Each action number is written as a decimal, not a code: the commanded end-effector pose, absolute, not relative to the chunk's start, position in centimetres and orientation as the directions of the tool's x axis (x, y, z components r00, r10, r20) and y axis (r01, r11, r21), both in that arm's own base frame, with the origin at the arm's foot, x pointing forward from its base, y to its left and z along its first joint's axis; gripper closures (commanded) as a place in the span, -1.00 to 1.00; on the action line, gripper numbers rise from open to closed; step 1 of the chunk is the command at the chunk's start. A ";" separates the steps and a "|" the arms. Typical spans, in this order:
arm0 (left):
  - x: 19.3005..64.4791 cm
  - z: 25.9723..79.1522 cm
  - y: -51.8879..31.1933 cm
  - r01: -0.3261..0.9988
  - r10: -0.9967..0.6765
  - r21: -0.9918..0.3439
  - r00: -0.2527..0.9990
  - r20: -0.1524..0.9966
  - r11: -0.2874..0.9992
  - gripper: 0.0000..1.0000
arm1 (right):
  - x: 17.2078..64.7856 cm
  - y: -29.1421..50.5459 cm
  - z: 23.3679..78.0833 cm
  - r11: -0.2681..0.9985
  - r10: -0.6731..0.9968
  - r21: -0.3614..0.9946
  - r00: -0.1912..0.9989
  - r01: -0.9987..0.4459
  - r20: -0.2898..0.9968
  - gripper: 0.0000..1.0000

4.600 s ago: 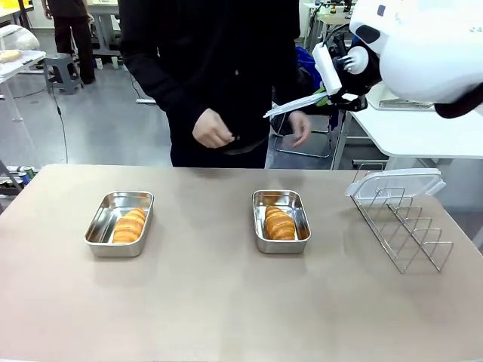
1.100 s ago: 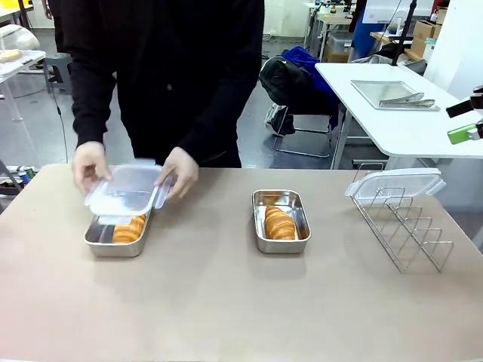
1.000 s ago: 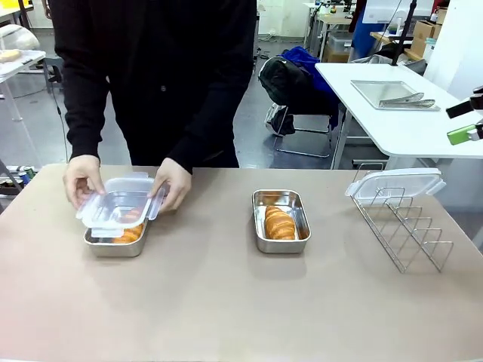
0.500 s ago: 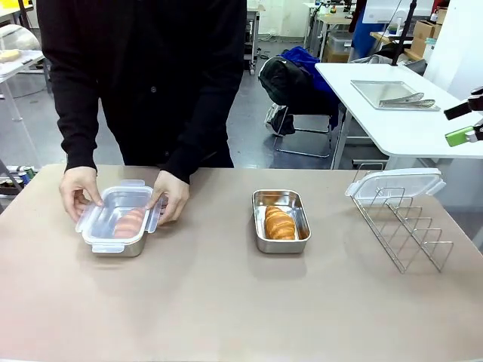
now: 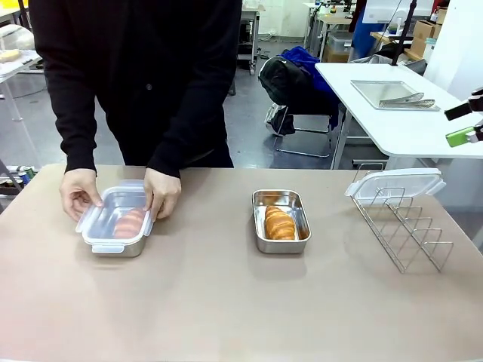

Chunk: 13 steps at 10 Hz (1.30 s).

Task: Place the bread in airtight containers.
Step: Pick up one Airtight Container lid and hand it to the human.

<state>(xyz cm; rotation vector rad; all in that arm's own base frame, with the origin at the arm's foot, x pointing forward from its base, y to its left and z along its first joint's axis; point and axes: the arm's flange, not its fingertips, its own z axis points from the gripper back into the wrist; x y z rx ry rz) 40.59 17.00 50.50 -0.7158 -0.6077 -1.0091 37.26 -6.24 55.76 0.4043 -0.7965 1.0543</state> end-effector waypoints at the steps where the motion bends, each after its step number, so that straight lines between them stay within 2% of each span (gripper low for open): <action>1: 40.4 50.7 16.8 0.909 -0.538 -0.244 0.400 0.742 0.339 -1.00 | 38.3 -4.4 56.0 0.381 0.757 -0.159 0.209 -0.911 0.619 -1.00; 4: 40.4 50.7 16.8 0.909 -0.538 -0.244 0.400 0.742 0.339 -1.00 | 40.8 0.4 55.2 0.133 0.972 -0.402 0.040 -0.906 0.230 -1.00; 5: 40.4 50.7 16.8 0.909 -0.538 -0.244 0.400 0.742 0.339 -1.00 | 41.2 1.5 54.5 0.051 0.990 -0.426 -0.012 -0.903 0.144 -1.00; 6: 40.4 50.7 16.8 0.909 -0.538 -0.244 0.400 0.742 0.339 -1.00 | 41.6 2.2 53.8 0.028 0.998 -0.449 -0.002 -0.893 0.066 -1.00; 8: 40.4 50.7 16.8 0.909 -0.538 -0.244 0.400 0.742 0.339 -1.00 | 42.4 2.9 52.1 -0.007 1.000 -0.443 0.005 -0.896 -0.026 -1.00; 13: 40.4 50.7 16.8 0.909 -0.538 -0.244 0.400 0.742 0.339 -1.00 | 45.0 2.1 46.9 -0.034 0.999 -0.347 -0.019 -0.937 -0.045 -1.00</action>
